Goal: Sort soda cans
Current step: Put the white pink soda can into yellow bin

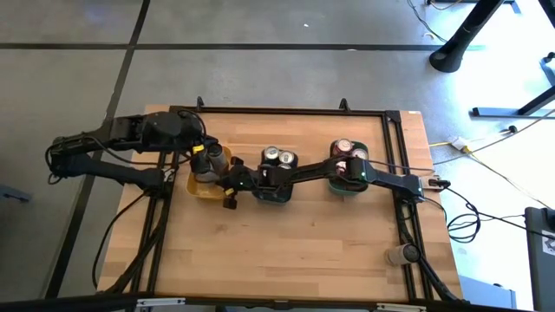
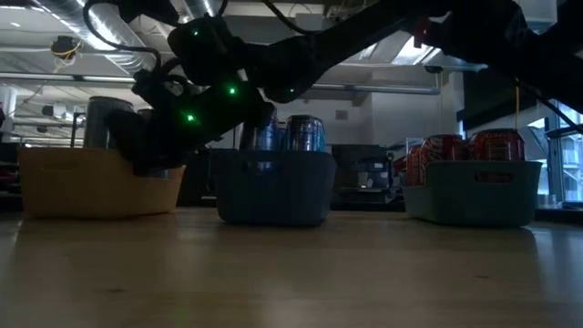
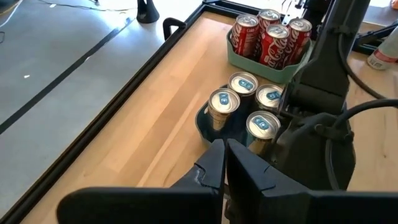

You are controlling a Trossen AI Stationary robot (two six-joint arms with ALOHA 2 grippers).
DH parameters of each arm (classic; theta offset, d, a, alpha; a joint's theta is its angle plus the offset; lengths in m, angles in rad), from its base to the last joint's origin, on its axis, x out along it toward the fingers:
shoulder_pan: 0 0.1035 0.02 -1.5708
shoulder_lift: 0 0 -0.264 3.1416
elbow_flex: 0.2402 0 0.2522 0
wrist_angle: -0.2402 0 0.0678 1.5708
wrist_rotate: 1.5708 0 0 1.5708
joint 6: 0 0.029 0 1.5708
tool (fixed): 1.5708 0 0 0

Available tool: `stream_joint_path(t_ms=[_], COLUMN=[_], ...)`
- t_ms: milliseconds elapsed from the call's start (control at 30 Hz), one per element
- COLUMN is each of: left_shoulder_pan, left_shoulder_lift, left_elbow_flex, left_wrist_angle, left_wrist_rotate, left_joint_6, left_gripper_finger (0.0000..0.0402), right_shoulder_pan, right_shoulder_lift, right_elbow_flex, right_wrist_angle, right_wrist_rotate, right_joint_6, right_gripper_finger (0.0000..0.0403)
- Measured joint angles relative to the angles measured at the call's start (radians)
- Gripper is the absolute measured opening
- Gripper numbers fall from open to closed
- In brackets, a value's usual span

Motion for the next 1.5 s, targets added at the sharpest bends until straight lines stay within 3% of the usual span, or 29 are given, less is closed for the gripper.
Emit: stream_joint_path(t_ms=[233, 433, 667, 1000, 1233, 1500], left_shoulder_pan=[0.0, 0.0, 0.0, 0.0, 0.0, 0.0], left_shoulder_lift=[-0.006, -0.006, -0.007, -0.007, -0.007, -0.005], left_elbow_flex=[0.0, 0.0, 0.0, 0.0, 0.0, 0.0], left_wrist_angle=[0.0, 0.0, 0.0, 0.0, 0.001, 0.003], left_wrist_rotate=[0.0, 0.0, 0.0, 0.0, 0.0, 0.0], left_joint_6=[0.005, 0.005, 0.005, 0.004, 0.006, 0.026], left_gripper_finger=[0.0008, 0.0008, 0.0008, 0.0008, 0.0008, 0.0008], right_shoulder_pan=[0.041, 0.083, 0.147, 0.335, 0.509, 0.698], right_shoulder_lift=[-0.125, -0.283, -0.457, -0.598, -0.681, -0.842], right_elbow_flex=[0.002, 0.001, 0.001, 0.0, 0.0, -0.14], right_wrist_angle=[-0.155, -0.467, -0.83, -1.297, -1.588, -1.6], right_wrist_rotate=[0.005, 0.0, 0.046, 0.26, 0.357, 0.345], right_joint_6=[-0.056, -0.121, -0.082, 0.195, 0.515, 0.887], right_gripper_finger=[0.0023, 0.0023, 0.0023, 0.0023, 0.0023, 0.0023])
